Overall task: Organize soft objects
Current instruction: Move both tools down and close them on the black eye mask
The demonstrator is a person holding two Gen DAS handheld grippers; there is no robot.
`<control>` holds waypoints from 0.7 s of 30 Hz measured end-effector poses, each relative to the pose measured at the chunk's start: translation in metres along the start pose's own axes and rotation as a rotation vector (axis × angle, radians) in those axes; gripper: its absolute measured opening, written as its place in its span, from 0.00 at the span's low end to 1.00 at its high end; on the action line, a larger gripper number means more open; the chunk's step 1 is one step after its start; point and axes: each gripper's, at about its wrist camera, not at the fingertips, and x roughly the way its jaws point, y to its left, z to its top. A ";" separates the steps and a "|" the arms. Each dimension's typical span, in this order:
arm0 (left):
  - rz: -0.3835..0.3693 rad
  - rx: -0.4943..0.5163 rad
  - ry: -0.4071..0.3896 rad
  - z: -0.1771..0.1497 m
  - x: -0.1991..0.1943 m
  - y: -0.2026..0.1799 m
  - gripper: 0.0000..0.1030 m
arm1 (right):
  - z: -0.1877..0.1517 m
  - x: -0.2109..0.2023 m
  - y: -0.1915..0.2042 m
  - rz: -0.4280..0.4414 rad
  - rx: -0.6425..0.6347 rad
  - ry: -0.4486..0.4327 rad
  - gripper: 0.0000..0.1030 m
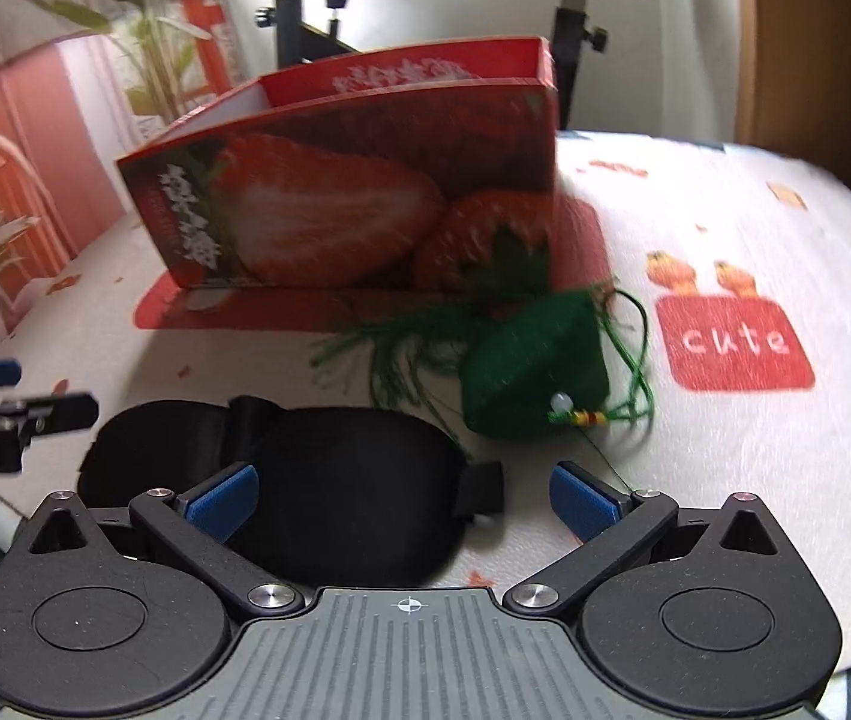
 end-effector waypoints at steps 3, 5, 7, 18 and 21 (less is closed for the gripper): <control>0.000 -0.003 0.028 -0.003 0.007 0.000 1.00 | -0.001 0.009 -0.004 -0.012 0.014 0.040 1.00; 0.003 -0.011 0.031 -0.005 0.009 0.003 1.00 | -0.002 0.014 -0.006 -0.016 0.022 0.053 1.00; 0.002 -0.025 0.041 -0.008 0.012 0.005 1.00 | -0.003 0.016 -0.006 -0.024 0.016 0.045 1.00; -0.068 -0.169 0.127 -0.016 0.033 0.024 1.00 | -0.005 0.026 0.005 -0.083 -0.062 0.038 1.00; -0.060 -0.156 0.126 -0.015 0.033 0.021 1.00 | -0.004 0.028 0.009 -0.101 -0.074 0.043 1.00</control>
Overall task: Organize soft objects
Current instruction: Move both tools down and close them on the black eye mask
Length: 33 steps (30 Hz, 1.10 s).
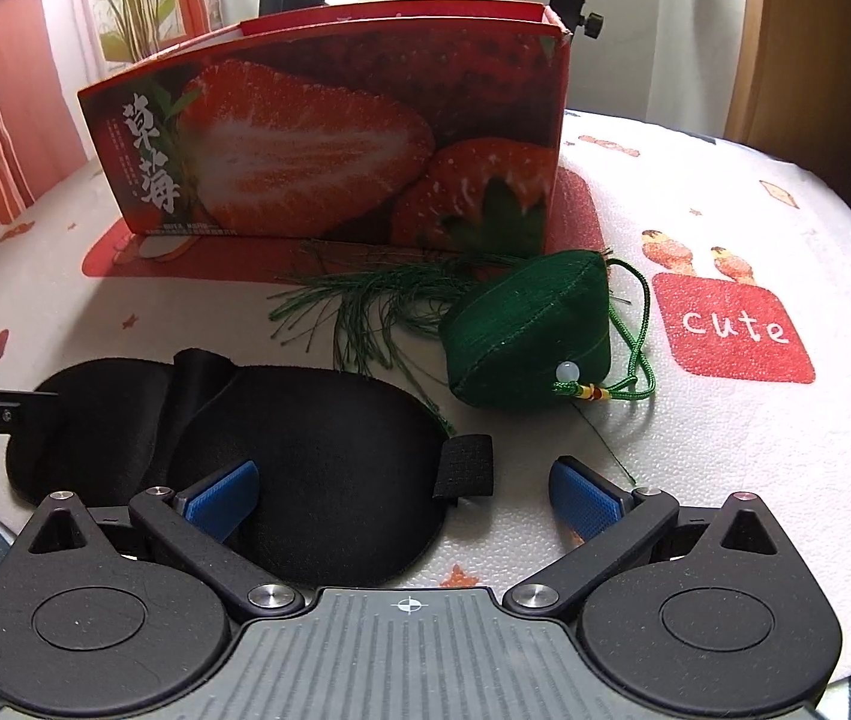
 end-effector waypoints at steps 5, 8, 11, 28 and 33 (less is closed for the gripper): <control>0.023 0.030 0.008 0.000 0.003 -0.006 1.00 | 0.000 0.001 0.001 -0.003 -0.009 0.000 1.00; 0.030 0.039 0.020 0.002 0.004 -0.007 1.00 | -0.001 0.001 0.001 -0.004 -0.012 0.000 1.00; 0.031 0.037 0.022 0.002 0.004 -0.008 1.00 | -0.001 0.001 0.001 -0.005 -0.014 -0.002 1.00; 0.035 0.029 0.025 0.002 0.005 -0.007 1.00 | 0.000 0.002 0.002 -0.009 -0.033 0.007 1.00; 0.034 0.034 0.036 0.001 0.005 -0.008 1.00 | 0.001 0.002 0.001 -0.004 -0.040 0.015 1.00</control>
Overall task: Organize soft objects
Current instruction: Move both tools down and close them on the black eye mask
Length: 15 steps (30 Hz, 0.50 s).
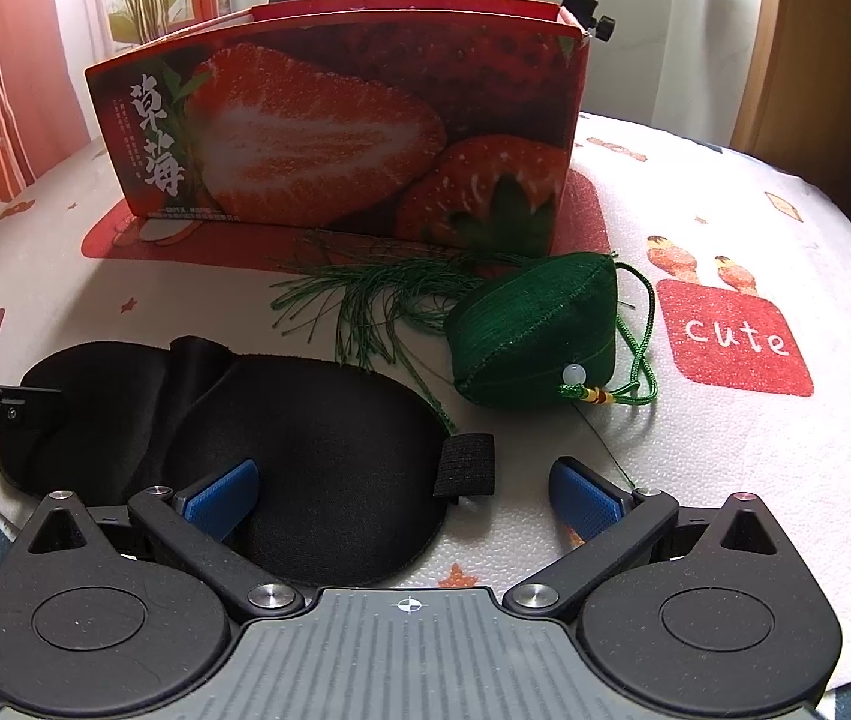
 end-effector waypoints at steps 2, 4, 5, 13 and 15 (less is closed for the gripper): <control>-0.003 0.000 0.014 0.001 0.000 0.000 1.00 | 0.000 0.000 0.000 0.007 -0.001 0.000 1.00; -0.010 0.010 0.023 0.001 0.000 -0.001 1.00 | 0.000 0.000 -0.001 0.017 -0.006 -0.002 1.00; -0.016 0.018 0.025 0.001 -0.001 -0.003 1.00 | 0.000 -0.001 -0.001 0.026 -0.008 -0.003 1.00; -0.093 0.094 0.015 -0.007 -0.006 -0.016 0.94 | -0.001 -0.006 0.010 0.091 -0.058 -0.016 0.83; -0.101 0.105 0.002 -0.009 -0.008 -0.018 0.88 | -0.001 -0.007 0.011 0.101 -0.066 -0.018 0.78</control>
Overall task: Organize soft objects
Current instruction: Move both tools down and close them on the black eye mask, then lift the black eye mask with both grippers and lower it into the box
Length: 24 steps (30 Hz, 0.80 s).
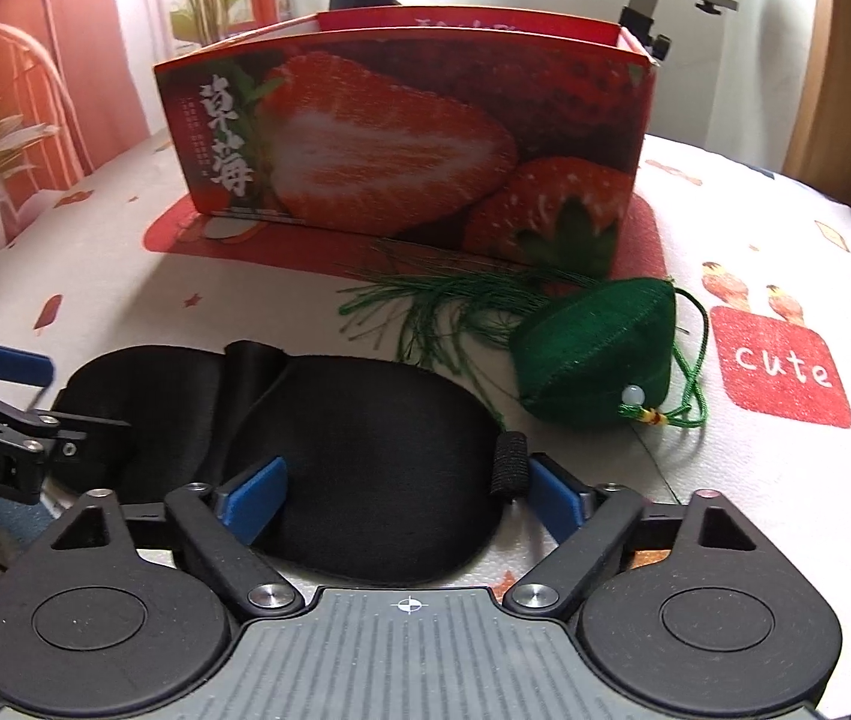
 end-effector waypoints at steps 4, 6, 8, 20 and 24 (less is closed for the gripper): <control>-0.040 0.006 -0.029 -0.001 -0.006 -0.003 0.67 | 0.001 -0.002 0.001 0.020 -0.001 -0.002 0.73; -0.049 -0.009 -0.037 -0.002 -0.007 -0.001 0.60 | 0.000 -0.003 0.002 0.032 -0.007 -0.004 0.68; -0.066 -0.040 -0.048 -0.002 -0.009 0.004 0.53 | 0.000 -0.004 0.003 0.044 -0.010 -0.005 0.62; -0.103 -0.090 -0.202 0.006 -0.034 0.015 0.21 | 0.017 -0.027 0.012 0.136 -0.053 -0.091 0.19; -0.121 -0.096 -0.244 0.007 -0.044 0.020 0.19 | 0.028 -0.034 0.013 0.144 -0.066 -0.122 0.17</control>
